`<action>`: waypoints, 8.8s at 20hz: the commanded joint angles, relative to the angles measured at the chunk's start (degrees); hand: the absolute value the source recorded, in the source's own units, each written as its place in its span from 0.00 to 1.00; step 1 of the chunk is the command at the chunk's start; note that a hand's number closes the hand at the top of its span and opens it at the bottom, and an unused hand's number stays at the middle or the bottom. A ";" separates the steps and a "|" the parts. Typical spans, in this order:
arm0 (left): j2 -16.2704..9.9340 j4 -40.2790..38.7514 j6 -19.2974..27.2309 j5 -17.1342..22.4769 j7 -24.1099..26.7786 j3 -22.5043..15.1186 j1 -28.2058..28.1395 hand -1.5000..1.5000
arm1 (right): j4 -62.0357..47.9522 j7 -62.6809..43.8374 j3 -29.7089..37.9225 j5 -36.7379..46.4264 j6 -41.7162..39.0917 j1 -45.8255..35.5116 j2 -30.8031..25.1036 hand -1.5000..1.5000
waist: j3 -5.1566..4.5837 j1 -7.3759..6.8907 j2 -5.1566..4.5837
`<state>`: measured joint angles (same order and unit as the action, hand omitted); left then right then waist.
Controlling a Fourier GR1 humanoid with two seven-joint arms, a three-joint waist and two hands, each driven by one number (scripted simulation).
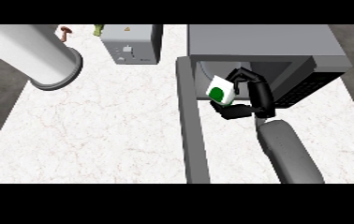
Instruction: Pick up the milk, place it into the microwave and close the microwave
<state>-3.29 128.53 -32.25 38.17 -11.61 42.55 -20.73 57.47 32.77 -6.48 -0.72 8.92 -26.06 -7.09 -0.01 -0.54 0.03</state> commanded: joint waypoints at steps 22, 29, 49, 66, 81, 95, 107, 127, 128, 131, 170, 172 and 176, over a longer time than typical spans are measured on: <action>-0.58 -4.52 -2.59 -2.78 1.31 -1.90 5.04 0.00 | -44.09 1.26 8.84 12.24 23.49 -34.65 -3.27 1.00 | 0.12 -4.91 -2.32; -1.62 -4.05 -2.25 -2.32 -0.02 -3.05 6.11 0.00 | -47.90 3.24 7.23 15.64 29.56 -37.37 -6.24 1.00 | 0.20 -6.69 -3.06; -3.22 -10.38 -4.40 -8.84 2.77 -4.84 10.93 0.00 | -52.82 1.14 4.81 19.68 35.71 -37.01 -8.13 0.00 | 0.33 -7.52 -4.12; -0.07 -9.70 -10.11 -11.43 2.85 -14.00 10.90 0.00 | -50.36 9.69 14.40 9.64 13.08 -36.77 -6.08 0.00 | 0.27 -4.87 -2.42; 3.25 -5.12 -6.89 -14.06 -2.52 -26.37 9.04 1.00 | -49.35 18.96 19.93 2.80 -7.48 -24.26 -0.68 0.00 | 0.10 -0.76 -0.38; 3.29 -7.92 -1.35 -24.61 -1.10 -42.16 11.30 1.00 | -33.03 21.56 15.51 2.24 -15.12 -2.42 -0.59 0.00 | -0.08 1.89 0.54; 3.29 -26.98 10.77 -40.60 6.67 -58.83 28.87 1.00 | -7.86 15.13 13.41 -1.22 -21.06 17.89 -6.36 0.00 | -0.07 2.36 0.11; 3.28 -74.09 47.62 -34.60 37.91 -85.98 45.65 1.00 | 32.81 5.11 11.86 -11.98 -32.25 39.56 -11.76 0.00 | -0.21 4.76 -0.64; 3.28 -74.99 49.44 -32.85 39.36 -87.98 45.88 1.00 | 34.23 5.43 12.27 -12.92 -32.57 41.29 -11.61 0.00 | -0.21 5.06 -0.63; 3.28 -76.11 50.88 -26.94 36.21 -91.25 48.47 1.00 | 40.54 1.17 12.21 -15.08 -33.18 41.36 -12.99 0.00 | -0.31 6.45 -0.77; 3.30 -79.12 78.78 12.60 41.05 -89.36 70.58 0.00 | 51.47 -7.95 24.28 -10.65 -30.47 25.26 -30.37 1.00 | -0.30 15.43 -4.15; 3.30 -80.21 79.11 12.91 41.64 -89.82 71.26 0.00 | 51.19 -8.00 24.24 -10.09 -30.20 24.21 -30.78 1.00 | -0.24 15.16 -4.49; 3.30 -80.88 79.12 14.79 42.84 -89.83 71.93 0.00 | 50.21 -8.33 24.55 -9.92 -30.38 22.68 -31.87 1.00 | -0.23 14.91 -4.63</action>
<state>0.04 51.57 45.32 50.80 30.72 -51.60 46.93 108.24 24.74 17.96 -11.31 -21.74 -2.08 -38.25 -0.23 14.56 -4.21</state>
